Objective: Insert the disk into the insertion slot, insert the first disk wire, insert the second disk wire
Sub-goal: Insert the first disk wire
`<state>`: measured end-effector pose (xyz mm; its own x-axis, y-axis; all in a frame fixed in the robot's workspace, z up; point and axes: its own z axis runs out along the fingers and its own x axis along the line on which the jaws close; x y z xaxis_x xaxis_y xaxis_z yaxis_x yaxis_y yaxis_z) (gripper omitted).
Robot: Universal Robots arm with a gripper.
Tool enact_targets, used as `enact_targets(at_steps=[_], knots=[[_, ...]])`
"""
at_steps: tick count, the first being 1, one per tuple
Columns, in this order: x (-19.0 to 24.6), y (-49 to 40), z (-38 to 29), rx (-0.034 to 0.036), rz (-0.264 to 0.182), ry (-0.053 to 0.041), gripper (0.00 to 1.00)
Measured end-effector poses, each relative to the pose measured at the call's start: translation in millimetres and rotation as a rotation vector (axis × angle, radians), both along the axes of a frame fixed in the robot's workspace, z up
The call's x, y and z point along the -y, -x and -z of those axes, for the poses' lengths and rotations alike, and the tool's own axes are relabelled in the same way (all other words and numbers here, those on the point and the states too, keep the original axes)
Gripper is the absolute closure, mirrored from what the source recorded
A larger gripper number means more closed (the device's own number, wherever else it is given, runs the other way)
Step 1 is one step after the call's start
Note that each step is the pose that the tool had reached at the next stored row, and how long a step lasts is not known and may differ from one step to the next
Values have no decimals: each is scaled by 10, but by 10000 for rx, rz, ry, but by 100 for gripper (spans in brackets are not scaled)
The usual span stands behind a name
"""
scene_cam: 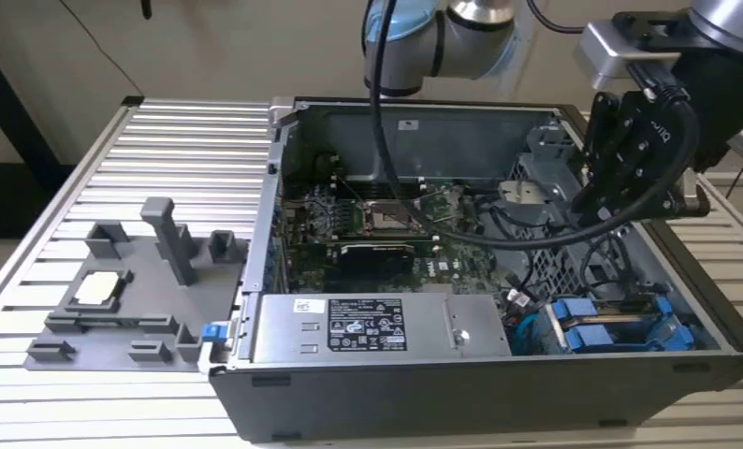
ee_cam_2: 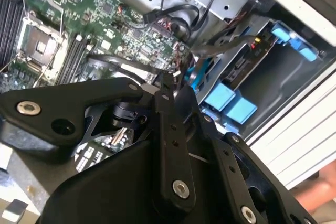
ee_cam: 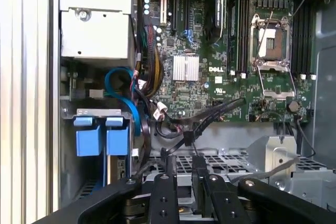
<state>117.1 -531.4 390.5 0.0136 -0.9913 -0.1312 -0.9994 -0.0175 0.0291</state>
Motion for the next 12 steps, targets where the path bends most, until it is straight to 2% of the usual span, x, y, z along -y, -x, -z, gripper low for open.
enact_targets(at_steps=[2,6,12], knots=[[-1,73,11,1,-1,0,73],[-1,156,31,1,0,-1,73],[-1,165,34,0,-3,2,73]])
